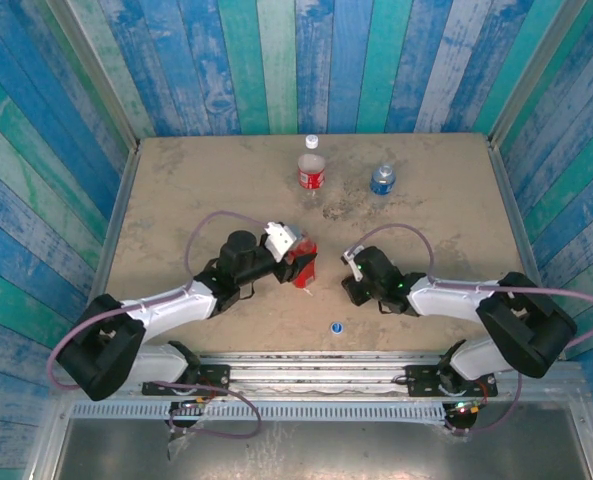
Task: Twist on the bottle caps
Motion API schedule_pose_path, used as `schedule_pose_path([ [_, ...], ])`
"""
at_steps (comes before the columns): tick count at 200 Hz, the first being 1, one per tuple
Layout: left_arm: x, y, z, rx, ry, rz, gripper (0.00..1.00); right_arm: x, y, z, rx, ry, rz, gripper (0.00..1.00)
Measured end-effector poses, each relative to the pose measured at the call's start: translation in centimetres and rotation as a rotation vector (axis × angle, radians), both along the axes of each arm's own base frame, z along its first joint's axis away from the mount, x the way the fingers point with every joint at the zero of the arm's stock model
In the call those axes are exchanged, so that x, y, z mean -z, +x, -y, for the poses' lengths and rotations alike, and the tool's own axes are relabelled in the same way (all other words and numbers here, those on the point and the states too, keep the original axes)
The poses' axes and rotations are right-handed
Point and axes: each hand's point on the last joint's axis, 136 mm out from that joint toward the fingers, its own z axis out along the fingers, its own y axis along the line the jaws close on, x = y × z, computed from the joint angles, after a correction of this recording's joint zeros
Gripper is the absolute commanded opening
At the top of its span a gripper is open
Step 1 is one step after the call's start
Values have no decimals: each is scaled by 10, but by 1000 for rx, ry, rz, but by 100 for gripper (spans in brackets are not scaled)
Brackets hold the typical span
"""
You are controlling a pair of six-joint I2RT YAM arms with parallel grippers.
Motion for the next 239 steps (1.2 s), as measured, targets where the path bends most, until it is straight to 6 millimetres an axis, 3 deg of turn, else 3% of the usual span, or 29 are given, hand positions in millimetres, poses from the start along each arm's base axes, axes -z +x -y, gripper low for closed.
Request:
schedule_pose_path([
  [21,-1,2,-3,-26,-25,8,100,-14,4,-4,0,25,26,63],
  [30,-1,2,-5,-36,-35,14,94,-21,6,-6,1,39,41,64],
  [98,-3,-8,-14,-58,-151,23,94,-51,10,-1,23,74,108,65],
  [156,-16,-11,-14,-50,-238,41,94,-54,13,5,45,60,123,65],
  [217,13,-26,-2,5,-185,92,94,-54,13,5,48,59,123,65],
  [239,13,-24,-5,-12,-198,121,100,-53,13,6,48,59,121,65],
])
